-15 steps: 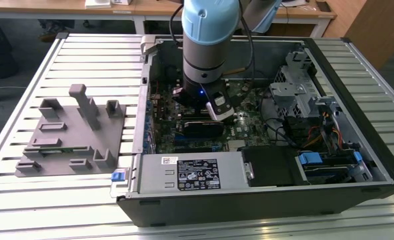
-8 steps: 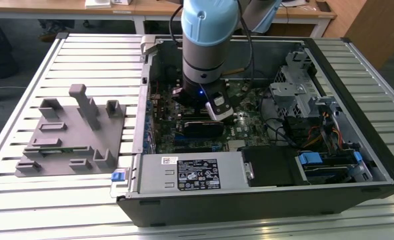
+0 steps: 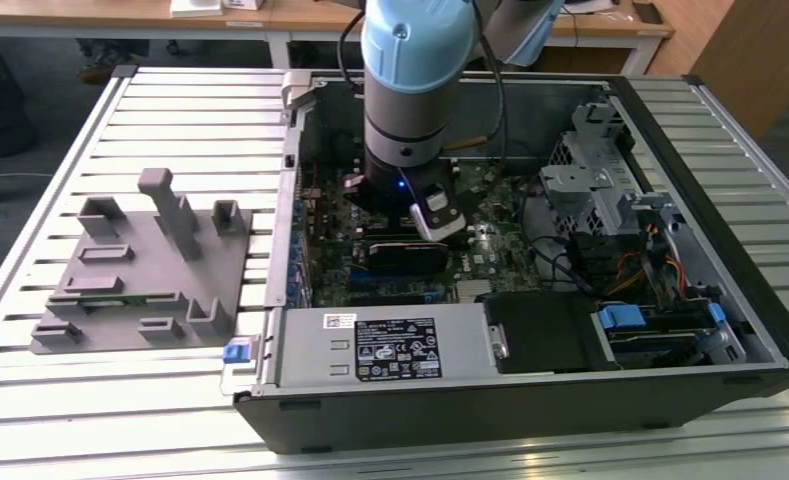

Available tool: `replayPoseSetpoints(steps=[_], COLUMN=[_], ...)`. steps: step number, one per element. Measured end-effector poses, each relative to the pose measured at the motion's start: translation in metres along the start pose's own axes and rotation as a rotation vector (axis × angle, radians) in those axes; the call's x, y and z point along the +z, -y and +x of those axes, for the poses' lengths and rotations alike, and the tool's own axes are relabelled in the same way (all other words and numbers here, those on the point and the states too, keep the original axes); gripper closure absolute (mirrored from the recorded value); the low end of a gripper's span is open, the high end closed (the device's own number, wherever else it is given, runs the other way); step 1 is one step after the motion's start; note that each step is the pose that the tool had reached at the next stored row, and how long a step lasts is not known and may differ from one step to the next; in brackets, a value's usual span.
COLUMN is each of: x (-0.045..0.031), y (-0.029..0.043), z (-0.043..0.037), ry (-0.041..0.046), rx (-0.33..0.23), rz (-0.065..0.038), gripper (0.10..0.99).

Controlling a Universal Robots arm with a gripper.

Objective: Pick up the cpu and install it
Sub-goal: 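Install the second cpu locking lever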

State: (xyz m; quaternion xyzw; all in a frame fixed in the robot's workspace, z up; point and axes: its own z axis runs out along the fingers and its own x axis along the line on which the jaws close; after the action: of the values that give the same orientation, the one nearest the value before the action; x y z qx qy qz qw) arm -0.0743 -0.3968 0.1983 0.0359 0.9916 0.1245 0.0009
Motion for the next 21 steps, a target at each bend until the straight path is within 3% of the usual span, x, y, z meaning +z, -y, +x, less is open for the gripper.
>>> replayPoseSetpoints(steps=[12, 21], x=[0.0043, 0.0062], y=[-0.0011, -0.0032], z=[0.0016, 0.0030], ry=[-0.0010, -0.0013], rx=[0.000, 0.000], rz=[-0.015, -0.018], gripper=[0.980, 0.980])
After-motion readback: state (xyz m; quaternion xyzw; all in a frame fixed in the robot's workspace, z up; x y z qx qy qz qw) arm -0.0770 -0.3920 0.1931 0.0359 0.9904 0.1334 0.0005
